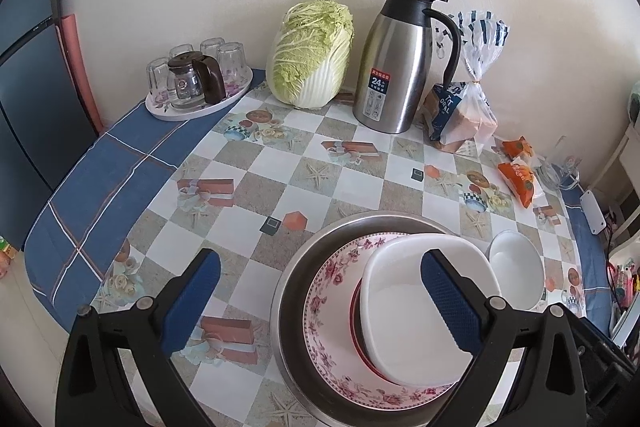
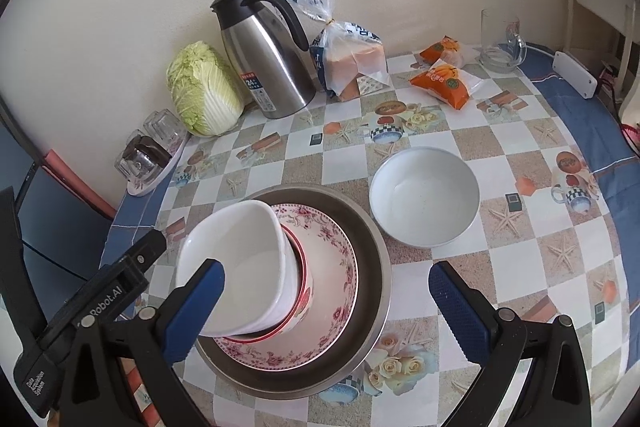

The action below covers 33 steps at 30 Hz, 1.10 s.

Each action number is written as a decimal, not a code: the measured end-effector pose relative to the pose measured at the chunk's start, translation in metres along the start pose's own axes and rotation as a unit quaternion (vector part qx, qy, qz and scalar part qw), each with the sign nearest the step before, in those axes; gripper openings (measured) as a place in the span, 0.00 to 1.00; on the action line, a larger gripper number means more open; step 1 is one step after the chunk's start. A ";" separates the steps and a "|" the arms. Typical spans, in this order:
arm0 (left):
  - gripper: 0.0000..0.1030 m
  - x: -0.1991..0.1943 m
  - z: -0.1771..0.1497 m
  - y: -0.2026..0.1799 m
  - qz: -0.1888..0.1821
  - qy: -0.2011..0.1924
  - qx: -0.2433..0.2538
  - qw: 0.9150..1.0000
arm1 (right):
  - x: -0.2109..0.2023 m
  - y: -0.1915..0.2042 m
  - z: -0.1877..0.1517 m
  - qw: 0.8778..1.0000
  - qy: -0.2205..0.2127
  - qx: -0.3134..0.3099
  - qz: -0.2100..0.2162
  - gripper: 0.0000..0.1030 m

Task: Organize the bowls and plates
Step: 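Move both grippers toward the rim of the plain white round bowl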

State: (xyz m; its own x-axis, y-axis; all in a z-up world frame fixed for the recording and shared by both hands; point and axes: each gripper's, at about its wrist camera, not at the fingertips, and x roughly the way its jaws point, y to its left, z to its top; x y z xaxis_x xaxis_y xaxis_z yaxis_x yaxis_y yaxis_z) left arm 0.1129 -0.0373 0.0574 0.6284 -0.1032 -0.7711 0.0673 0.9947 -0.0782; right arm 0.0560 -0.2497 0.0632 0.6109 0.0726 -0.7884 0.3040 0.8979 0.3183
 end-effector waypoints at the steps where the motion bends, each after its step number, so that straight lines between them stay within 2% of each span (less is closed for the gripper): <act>1: 0.97 0.000 0.000 -0.002 -0.001 0.000 0.002 1.000 | -0.002 -0.002 0.001 1.000 -0.004 0.001 0.002 1.00; 6: 0.97 -0.006 0.000 -0.015 -0.014 -0.005 0.015 1.000 | -0.013 -0.022 0.010 1.000 -0.021 0.007 -0.004 1.00; 15: 0.97 -0.013 0.006 -0.054 -0.032 -0.009 0.051 0.998 | -0.023 -0.092 0.024 0.996 -0.037 0.048 -0.073 1.00; 20: 0.98 -0.019 0.027 -0.084 -0.056 -0.017 0.061 0.996 | -0.015 -0.120 0.029 0.994 -0.026 0.057 -0.093 1.00; 25: 0.98 -0.016 0.054 -0.128 -0.066 -0.016 0.115 0.991 | 0.006 -0.138 0.033 0.993 -0.003 0.073 -0.091 1.00; 27: 0.98 -0.009 0.060 -0.147 -0.075 -0.003 0.139 0.987 | 0.017 -0.144 0.033 0.993 0.007 0.083 -0.082 1.00; 29: 0.98 0.007 0.064 -0.163 -0.086 0.032 0.152 0.984 | 0.028 -0.147 0.033 0.993 0.019 0.087 -0.076 1.00; 33: 0.98 0.046 0.064 -0.187 -0.098 0.105 0.147 0.979 | 0.048 -0.146 0.029 0.992 0.040 0.081 -0.087 0.99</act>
State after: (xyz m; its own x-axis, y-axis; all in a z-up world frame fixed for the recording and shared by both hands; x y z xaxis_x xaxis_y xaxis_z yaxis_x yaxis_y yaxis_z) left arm 0.1791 -0.2283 0.0767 0.4092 -0.2589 -0.8749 0.4111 0.9084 -0.0765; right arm 0.0625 -0.3897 -0.0055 0.4807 -0.0362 -0.8762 0.5162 0.8194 0.2493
